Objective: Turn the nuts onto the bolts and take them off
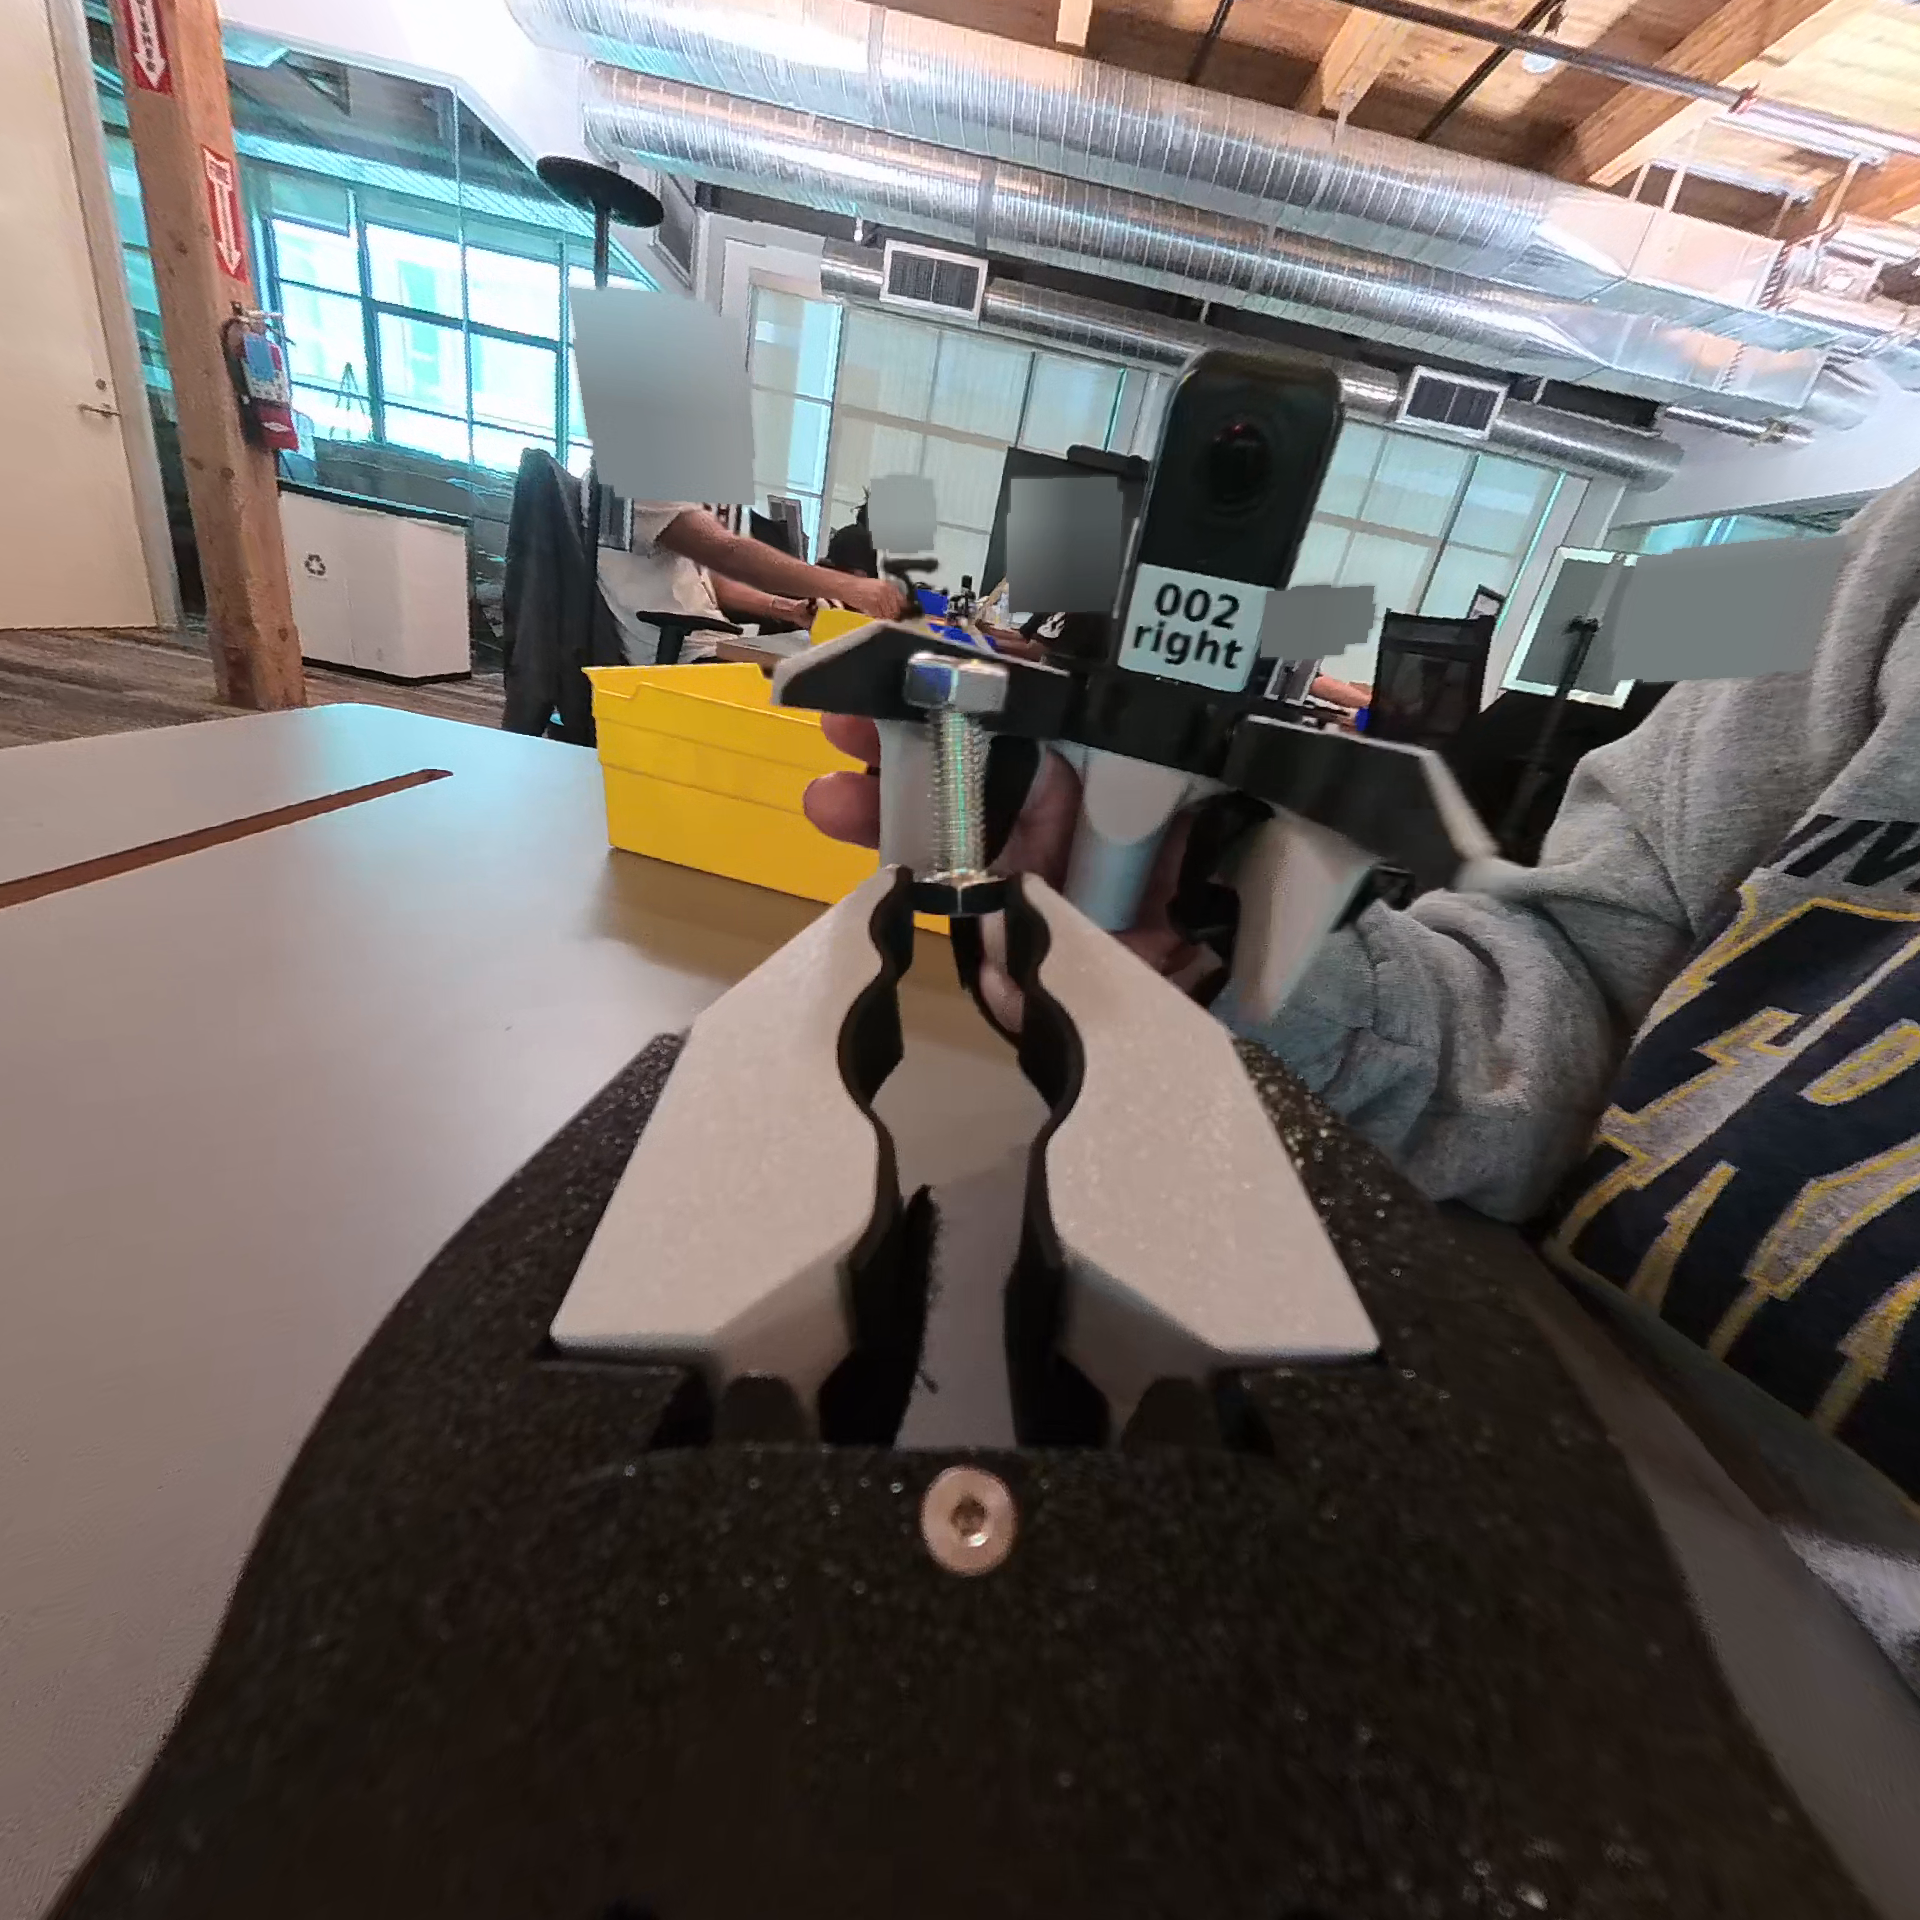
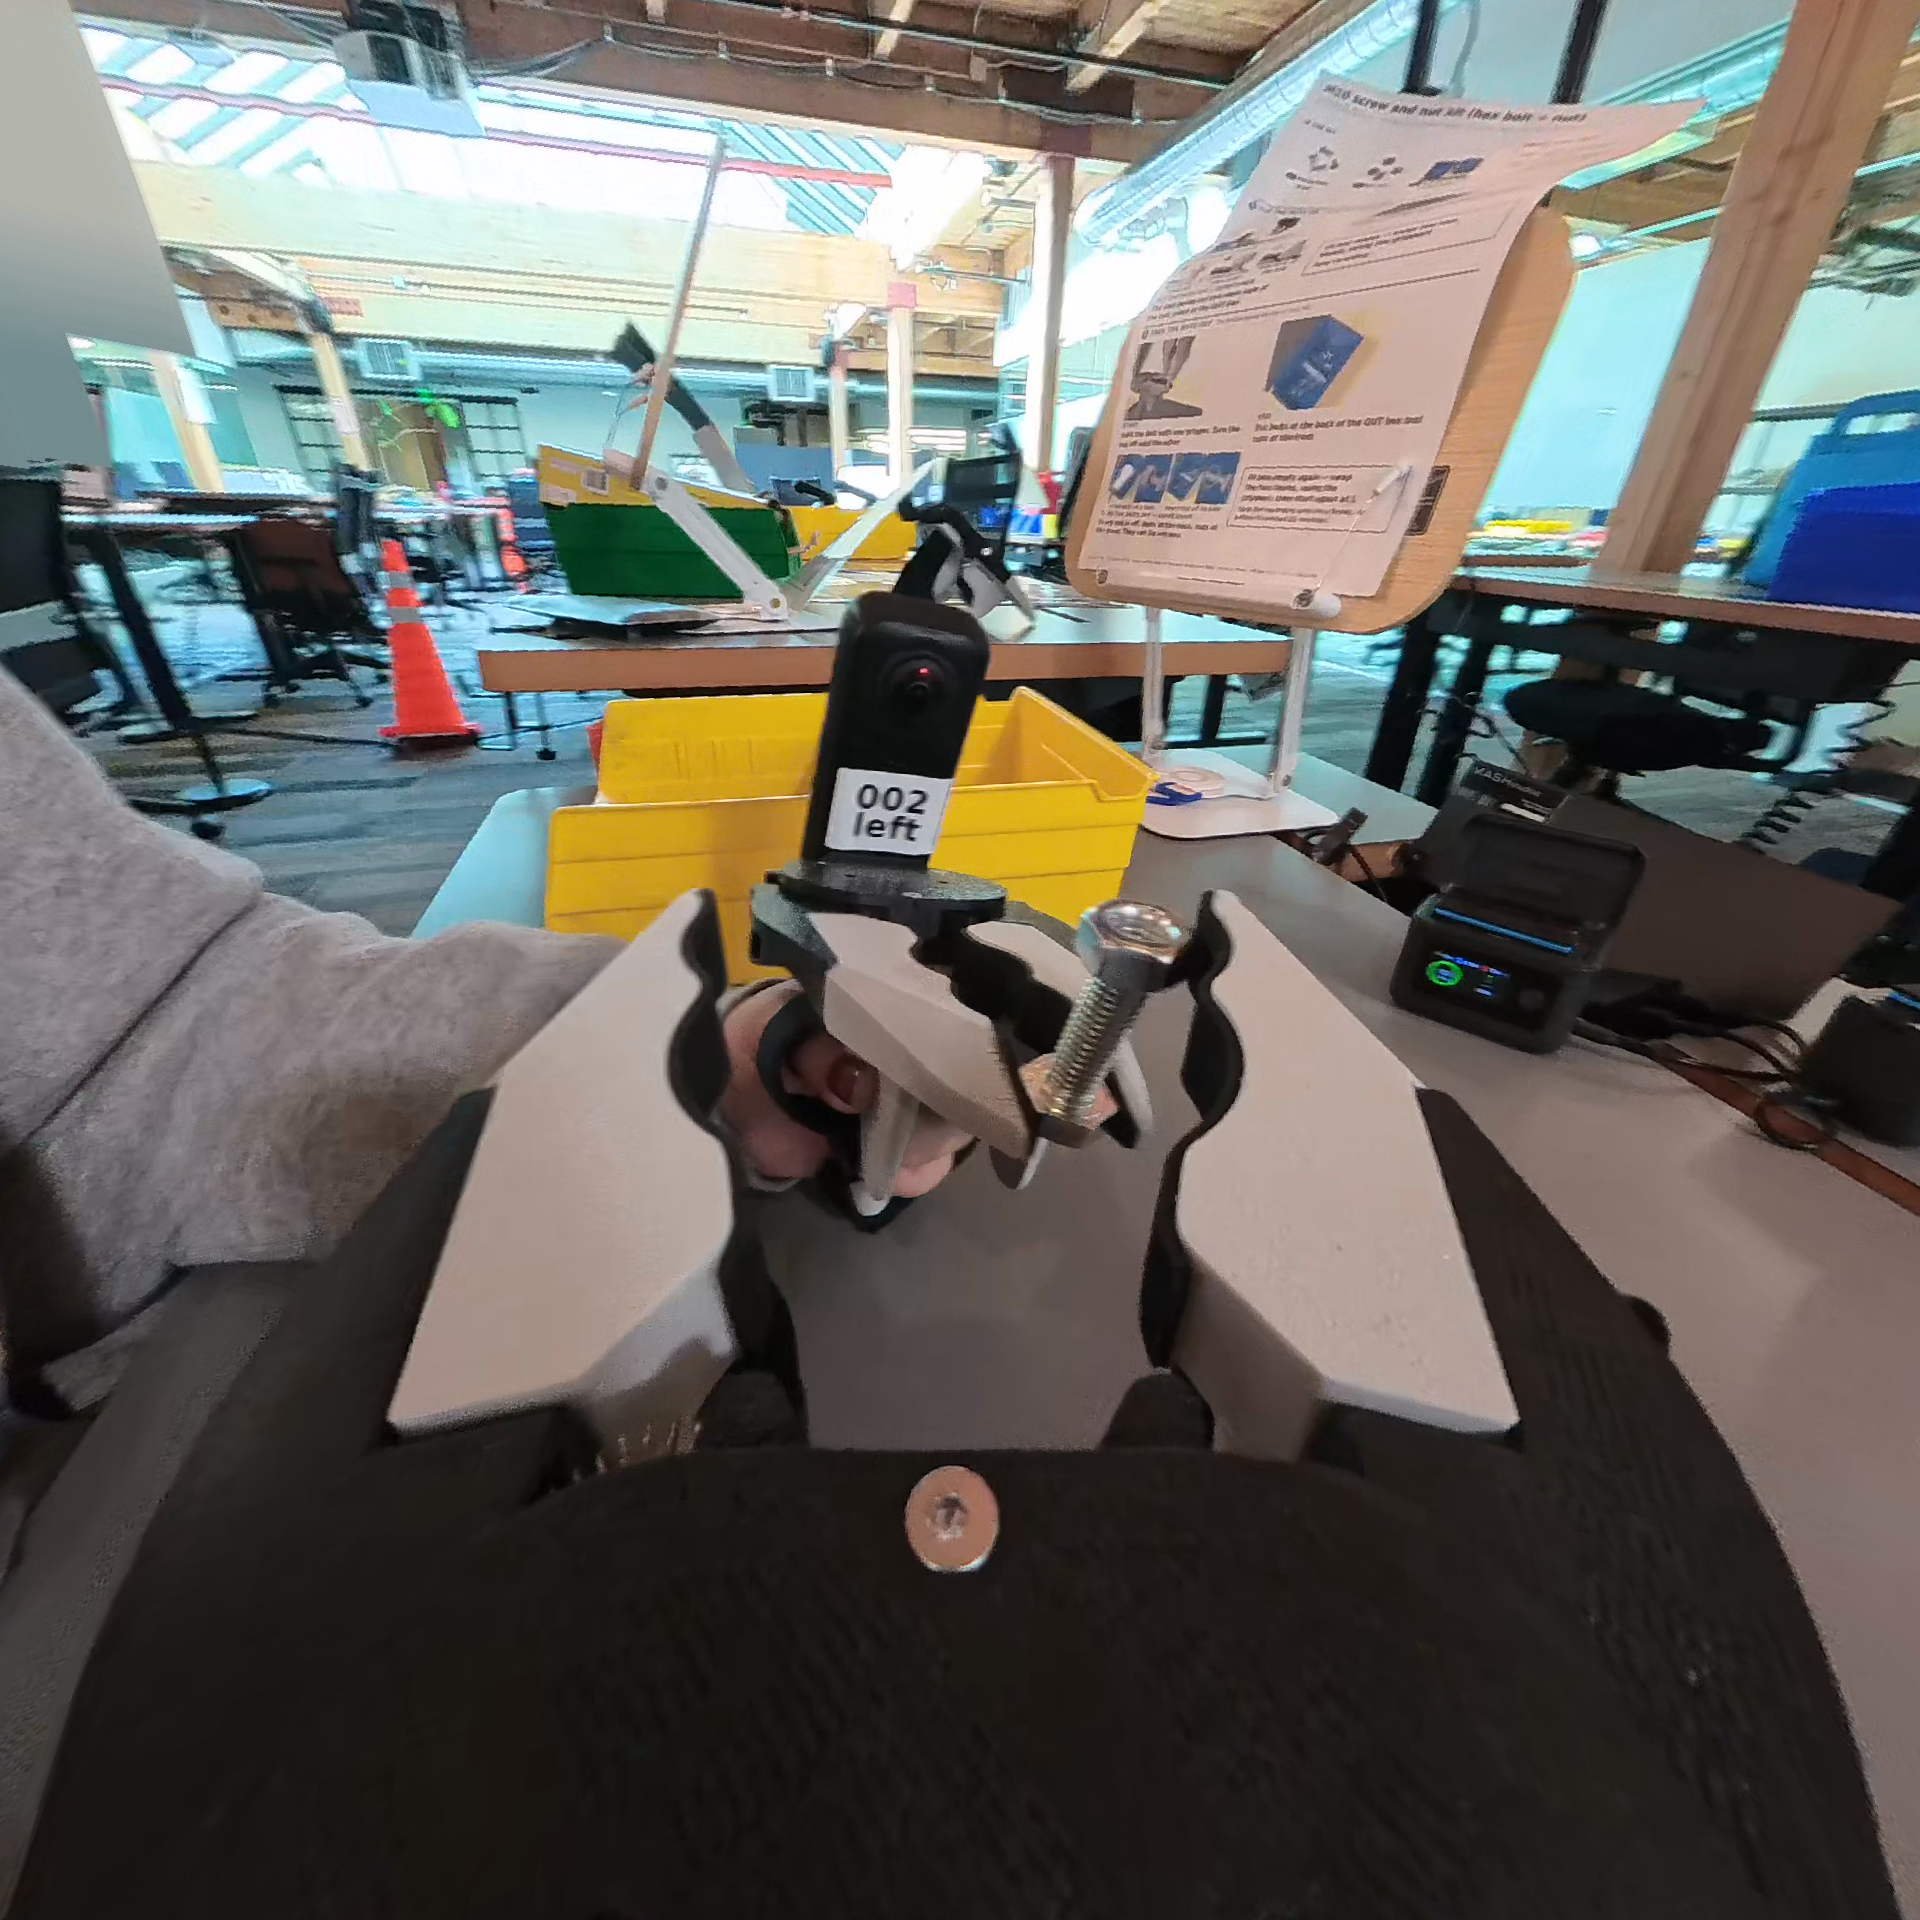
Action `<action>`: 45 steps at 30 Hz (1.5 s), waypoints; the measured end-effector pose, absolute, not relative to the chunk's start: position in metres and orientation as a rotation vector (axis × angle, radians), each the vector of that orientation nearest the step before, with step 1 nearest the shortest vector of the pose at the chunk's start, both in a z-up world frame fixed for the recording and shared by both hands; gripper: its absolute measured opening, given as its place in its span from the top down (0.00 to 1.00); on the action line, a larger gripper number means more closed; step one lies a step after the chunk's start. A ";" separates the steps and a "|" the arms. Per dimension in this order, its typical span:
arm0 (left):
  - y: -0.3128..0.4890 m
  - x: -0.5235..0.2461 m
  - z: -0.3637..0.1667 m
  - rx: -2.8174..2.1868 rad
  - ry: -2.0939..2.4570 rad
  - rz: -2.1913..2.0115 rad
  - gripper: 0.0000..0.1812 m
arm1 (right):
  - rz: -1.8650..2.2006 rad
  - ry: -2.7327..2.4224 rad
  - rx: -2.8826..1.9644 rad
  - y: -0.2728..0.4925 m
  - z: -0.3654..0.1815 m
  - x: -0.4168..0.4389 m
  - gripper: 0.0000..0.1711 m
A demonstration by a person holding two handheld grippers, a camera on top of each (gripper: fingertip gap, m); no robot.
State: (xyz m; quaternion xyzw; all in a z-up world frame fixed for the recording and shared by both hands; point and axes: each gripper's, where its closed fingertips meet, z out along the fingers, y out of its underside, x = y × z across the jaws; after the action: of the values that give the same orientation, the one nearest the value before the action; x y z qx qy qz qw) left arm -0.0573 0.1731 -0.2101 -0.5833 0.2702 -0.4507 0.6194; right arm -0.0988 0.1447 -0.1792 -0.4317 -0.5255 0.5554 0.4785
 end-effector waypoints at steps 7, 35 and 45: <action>0.150 -0.046 -0.207 -1.301 0.737 -1.252 0.92 | 1.399 -1.265 -1.046 0.149 -0.175 -0.089 0.73; 0.121 -0.031 -0.200 -1.186 0.827 -1.512 0.91 | 1.812 -1.268 -0.921 0.123 -0.162 -0.076 0.90; 0.176 -0.051 -0.211 -1.350 0.600 -0.942 0.92 | 1.284 -0.957 -1.151 0.182 -0.172 -0.096 0.90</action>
State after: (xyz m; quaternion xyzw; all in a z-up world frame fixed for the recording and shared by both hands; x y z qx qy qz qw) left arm -0.0511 0.1757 -0.2107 -0.5919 0.2629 -0.4132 0.6402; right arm -0.0964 0.1823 -0.1723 -0.4867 -0.4047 0.5429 0.5519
